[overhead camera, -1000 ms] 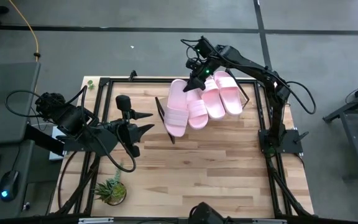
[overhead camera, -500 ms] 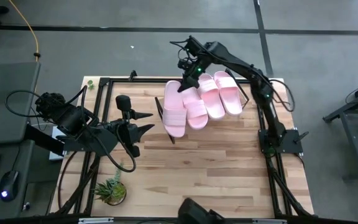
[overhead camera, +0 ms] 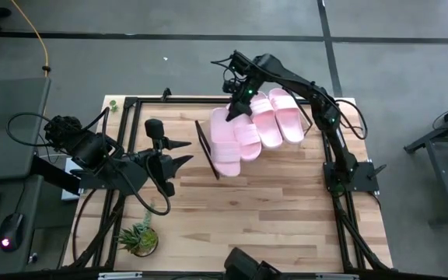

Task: Pick and place slides into the shelf
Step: Put the pink slide on the shelf

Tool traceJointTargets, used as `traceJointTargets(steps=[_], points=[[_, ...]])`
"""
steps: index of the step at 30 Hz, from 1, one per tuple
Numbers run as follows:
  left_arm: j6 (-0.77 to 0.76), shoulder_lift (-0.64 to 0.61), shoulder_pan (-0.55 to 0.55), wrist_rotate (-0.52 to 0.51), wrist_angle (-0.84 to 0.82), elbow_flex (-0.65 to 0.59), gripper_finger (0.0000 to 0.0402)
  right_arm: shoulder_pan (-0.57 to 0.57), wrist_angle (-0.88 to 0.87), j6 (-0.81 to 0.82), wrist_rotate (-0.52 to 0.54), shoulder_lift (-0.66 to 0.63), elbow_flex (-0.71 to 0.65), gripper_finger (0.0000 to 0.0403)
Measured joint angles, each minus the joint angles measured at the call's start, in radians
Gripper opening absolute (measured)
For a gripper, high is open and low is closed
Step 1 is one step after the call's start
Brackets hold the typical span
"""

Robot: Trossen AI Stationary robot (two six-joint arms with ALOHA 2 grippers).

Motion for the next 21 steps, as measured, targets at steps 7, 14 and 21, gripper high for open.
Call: traceJointTargets(steps=[7,14,21], points=[[-0.011,0.0,0.0,0.003,0.0,0.0,0.0144,0.007,0.046,0.0,0.064,0.0,0.0,0.0039],[-0.019,0.0,0.0,0.007,-0.008,0.0,0.0144,0.009,0.07,0.025,0.067,0.0,0.0,0.0057],[-0.022,0.0,0.0,0.007,-0.008,0.0,0.0144,0.013,0.115,0.031,0.146,0.0,0.0,0.0148]])
